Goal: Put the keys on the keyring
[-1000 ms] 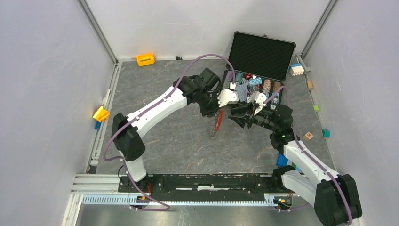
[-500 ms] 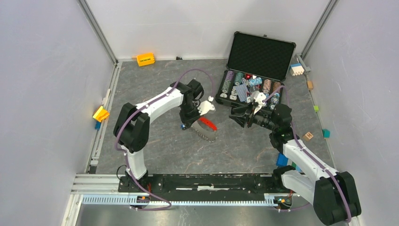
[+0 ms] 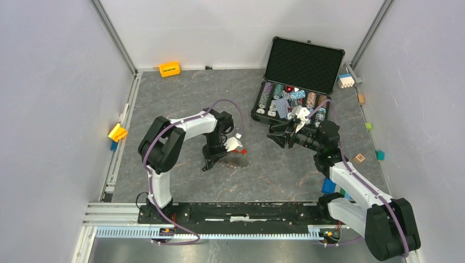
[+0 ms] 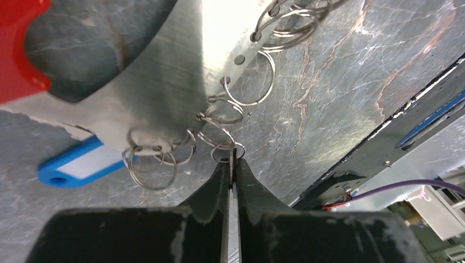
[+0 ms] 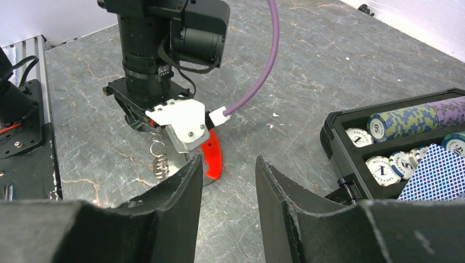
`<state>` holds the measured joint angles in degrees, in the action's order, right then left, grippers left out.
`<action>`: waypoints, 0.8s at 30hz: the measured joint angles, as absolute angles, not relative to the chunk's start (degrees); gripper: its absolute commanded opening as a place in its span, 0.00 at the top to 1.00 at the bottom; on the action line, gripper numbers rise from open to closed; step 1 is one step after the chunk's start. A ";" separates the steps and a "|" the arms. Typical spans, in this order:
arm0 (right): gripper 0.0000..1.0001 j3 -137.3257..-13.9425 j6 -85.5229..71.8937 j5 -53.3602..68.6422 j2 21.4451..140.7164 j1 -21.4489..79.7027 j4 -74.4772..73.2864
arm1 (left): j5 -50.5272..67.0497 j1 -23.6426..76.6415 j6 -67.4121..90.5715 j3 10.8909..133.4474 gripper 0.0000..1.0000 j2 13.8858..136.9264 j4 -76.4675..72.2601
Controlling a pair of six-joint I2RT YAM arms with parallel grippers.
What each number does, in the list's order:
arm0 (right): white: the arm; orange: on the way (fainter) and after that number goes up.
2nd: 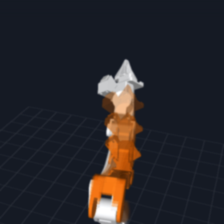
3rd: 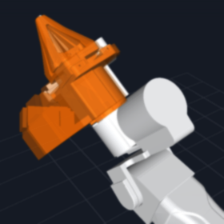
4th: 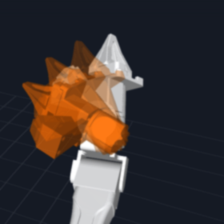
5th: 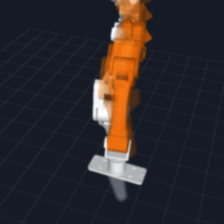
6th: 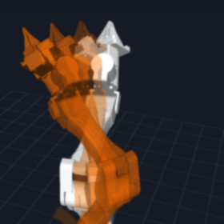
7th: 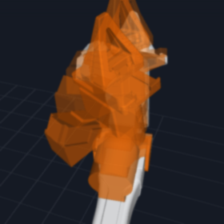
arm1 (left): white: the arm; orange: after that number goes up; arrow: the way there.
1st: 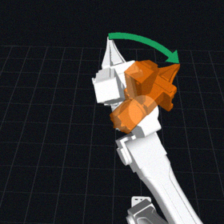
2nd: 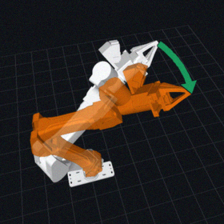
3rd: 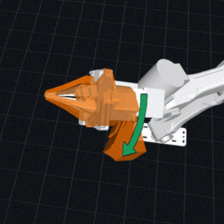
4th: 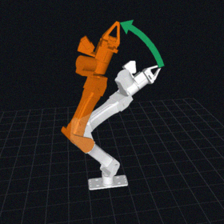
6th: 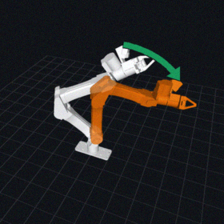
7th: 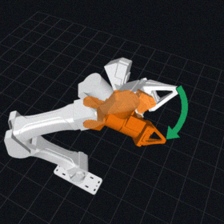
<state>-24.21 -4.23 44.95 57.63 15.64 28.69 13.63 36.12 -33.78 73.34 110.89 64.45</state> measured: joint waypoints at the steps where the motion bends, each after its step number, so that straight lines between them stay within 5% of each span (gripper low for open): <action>1: 0.54 -24.21 -4.23 44.95 57.63 15.64 28.71 | 13.63 36.12 -33.61 73.03 0.89 111.28 64.45; 5: 0.55 -24.21 -4.23 44.95 57.78 15.64 28.99 | 13.63 36.18 -32.75 72.14 0.81 111.98 64.66; 11: 0.53 -24.21 -4.21 44.95 57.87 15.62 29.04 | 13.93 36.40 -31.99 71.66 0.48 112.03 65.25; 18: 0.37 -26.13 -2.46 44.84 57.80 15.44 25.71 | 13.30 36.49 -30.79 70.94 0.28 110.21 66.32; 22: 0.30 -30.04 1.43 43.11 57.69 15.25 20.36 | 10.79 35.94 -30.70 70.41 0.00 105.32 64.18; 24: 0.27 -32.01 3.68 41.39 57.30 15.20 17.56 | 9.93 35.14 -30.65 70.39 0.00 101.86 62.89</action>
<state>-32.01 3.68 41.39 57.30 15.20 17.56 9.93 35.14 -30.65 70.39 101.86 62.89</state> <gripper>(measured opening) 0.685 0.948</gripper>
